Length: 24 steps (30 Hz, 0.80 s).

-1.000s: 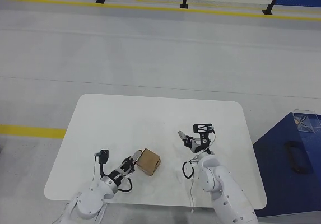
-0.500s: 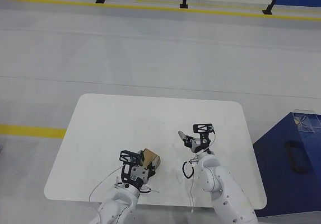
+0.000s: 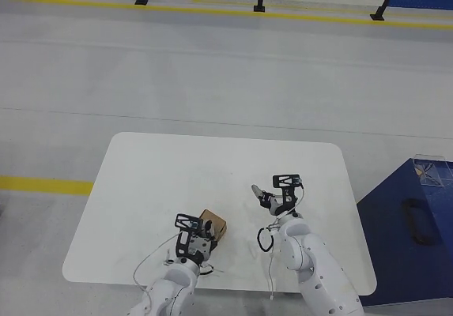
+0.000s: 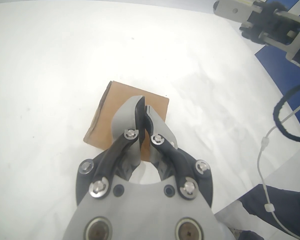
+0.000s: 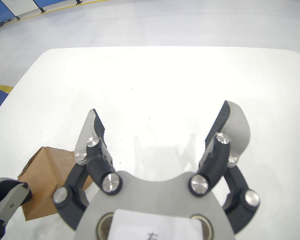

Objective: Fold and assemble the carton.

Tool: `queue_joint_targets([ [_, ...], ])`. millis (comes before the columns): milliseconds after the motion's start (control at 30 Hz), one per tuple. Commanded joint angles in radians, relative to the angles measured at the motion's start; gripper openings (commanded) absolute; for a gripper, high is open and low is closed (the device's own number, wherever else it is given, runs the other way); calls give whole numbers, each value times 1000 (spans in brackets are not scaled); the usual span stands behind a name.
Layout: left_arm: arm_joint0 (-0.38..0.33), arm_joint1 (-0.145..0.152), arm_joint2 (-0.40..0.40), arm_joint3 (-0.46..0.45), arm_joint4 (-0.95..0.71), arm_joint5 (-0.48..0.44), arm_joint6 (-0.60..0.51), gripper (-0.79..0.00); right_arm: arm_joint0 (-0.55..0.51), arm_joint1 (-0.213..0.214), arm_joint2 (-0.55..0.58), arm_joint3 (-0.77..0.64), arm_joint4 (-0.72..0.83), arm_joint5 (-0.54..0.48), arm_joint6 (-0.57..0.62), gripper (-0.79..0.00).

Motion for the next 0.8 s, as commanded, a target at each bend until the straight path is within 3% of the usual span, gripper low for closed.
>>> queue_joint_targets([
  [0, 1, -3, 1, -6, -2, 4, 27, -785, 0, 0, 0, 0, 0, 0, 0, 0],
  [100, 22, -5, -10, -30, -43, -9, 76, -785, 0, 0, 0, 0, 0, 0, 0, 0],
  [300, 1, -11, 3, 13, -2, 16, 22, -785, 0, 0, 0, 0, 0, 0, 0, 0],
  [467, 22, -16, -5, -15, -42, -4, 93, -785, 0, 0, 0, 0, 0, 0, 0, 0],
  [633, 2, -19, -1, 29, 2, 12, 32, -785, 0, 0, 0, 0, 0, 0, 0, 0],
  [767, 41, -18, -17, -34, -28, -26, 142, -785, 0, 0, 0, 0, 0, 0, 0, 0],
])
